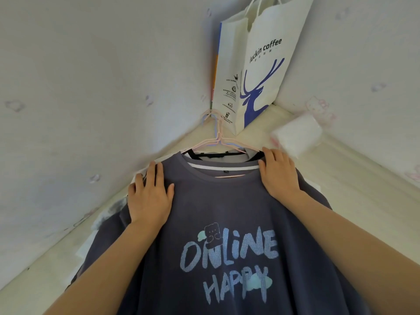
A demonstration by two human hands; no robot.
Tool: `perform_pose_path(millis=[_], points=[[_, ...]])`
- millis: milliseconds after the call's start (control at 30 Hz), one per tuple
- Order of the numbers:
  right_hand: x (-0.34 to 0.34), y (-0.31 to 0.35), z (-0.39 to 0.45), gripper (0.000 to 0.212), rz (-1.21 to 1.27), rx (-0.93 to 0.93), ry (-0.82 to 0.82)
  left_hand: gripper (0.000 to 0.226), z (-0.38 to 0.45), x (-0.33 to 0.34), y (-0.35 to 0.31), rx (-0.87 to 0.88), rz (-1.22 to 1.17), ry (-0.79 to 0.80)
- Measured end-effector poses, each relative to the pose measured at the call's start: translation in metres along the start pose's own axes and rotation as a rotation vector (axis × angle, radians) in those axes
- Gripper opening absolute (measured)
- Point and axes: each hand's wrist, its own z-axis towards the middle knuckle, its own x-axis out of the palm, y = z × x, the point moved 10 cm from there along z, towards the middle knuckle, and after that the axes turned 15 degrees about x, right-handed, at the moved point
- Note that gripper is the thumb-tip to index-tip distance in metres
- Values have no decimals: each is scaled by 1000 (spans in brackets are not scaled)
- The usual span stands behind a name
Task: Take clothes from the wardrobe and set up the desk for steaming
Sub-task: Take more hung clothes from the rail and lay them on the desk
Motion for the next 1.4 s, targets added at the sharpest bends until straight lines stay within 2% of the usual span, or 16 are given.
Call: perform_pose_path(millis=[100,200,333,533,900,1100,1400], points=[[1,0,-23,47,-69,-63,14,63,-5,-1,-3,25,-2,-7],[5,-7,-43,51,-75,-43,101,61,-14,-2,-13,65,2,-10],[1,-14,-79,52,-89,-49,137,56,-31,-3,-35,121,-14,-8],[-2,-27,-138,55,-82,-43,191,57,-70,1,-86,238,-109,97],[-30,-67,-257,57,-72,-69,203,53,-171,-4,-165,332,-266,65],[-65,-120,-331,52,-15,37,160,48,-234,-20,-221,467,-267,72],[-116,-226,-493,40,120,277,72,35,-368,-64,-338,741,-464,-43]])
